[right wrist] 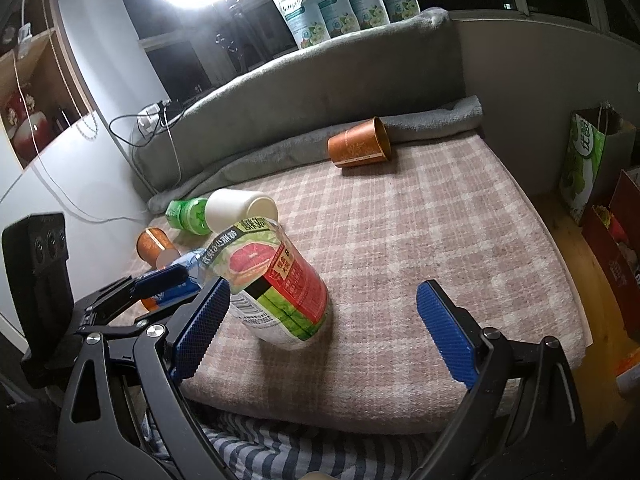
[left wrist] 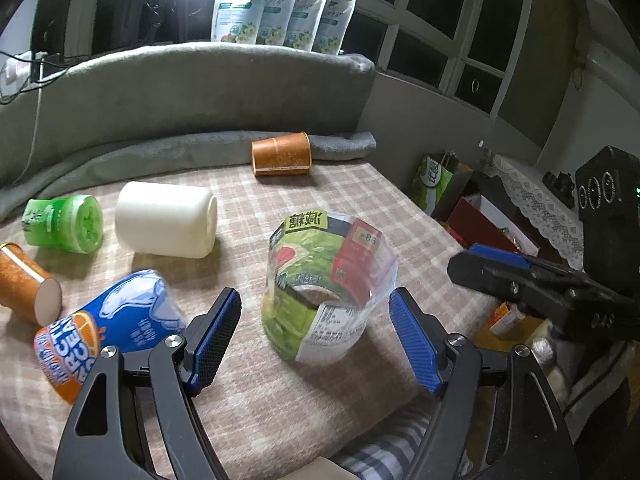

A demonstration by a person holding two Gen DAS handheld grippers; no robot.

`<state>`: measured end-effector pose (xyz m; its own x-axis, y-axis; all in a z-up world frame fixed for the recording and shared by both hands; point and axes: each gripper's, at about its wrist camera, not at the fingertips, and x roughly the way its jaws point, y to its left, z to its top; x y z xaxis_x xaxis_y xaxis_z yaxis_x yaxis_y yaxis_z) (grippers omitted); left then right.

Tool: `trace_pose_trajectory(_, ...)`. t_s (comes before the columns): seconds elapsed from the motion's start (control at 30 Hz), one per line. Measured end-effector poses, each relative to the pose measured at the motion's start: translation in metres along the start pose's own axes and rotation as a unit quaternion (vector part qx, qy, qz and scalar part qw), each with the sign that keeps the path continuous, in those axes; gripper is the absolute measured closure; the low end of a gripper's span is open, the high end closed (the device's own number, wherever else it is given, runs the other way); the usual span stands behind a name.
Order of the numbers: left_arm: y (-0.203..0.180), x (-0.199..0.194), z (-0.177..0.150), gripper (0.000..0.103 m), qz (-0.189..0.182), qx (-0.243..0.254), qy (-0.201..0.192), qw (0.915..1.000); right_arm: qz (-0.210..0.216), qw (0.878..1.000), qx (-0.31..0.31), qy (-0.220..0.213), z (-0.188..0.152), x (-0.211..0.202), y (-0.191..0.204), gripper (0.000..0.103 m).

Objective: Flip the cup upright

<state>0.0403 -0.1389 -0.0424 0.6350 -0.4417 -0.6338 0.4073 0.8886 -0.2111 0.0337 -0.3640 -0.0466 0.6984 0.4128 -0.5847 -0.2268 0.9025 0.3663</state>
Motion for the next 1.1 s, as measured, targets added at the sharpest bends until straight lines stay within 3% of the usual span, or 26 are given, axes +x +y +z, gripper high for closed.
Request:
trace_pose_trajectory(0.37, 0.022, -0.038, -0.003, 0.024, 0.047, -0.015, -0.059, 0.9970, -0.039, 0.998, -0.030, -0.041, -0.003, -0.004, 0.017, 0.007)
trace_pose_trajectory(0.67, 0.031, -0.065, -0.005, 0.022, 0.111, -0.016, -0.124, 0.9859, -0.083, 0.988, -0.097, -0.086, -0.011, -0.006, 0.047, 0.000)
trace_pose_trajectory(1.1, 0.046, -0.076, -0.010, 0.021, 0.138, -0.038, -0.136, 0.9804, -0.098, 0.985, -0.084, -0.114, -0.015, -0.010, 0.052, 0.000)
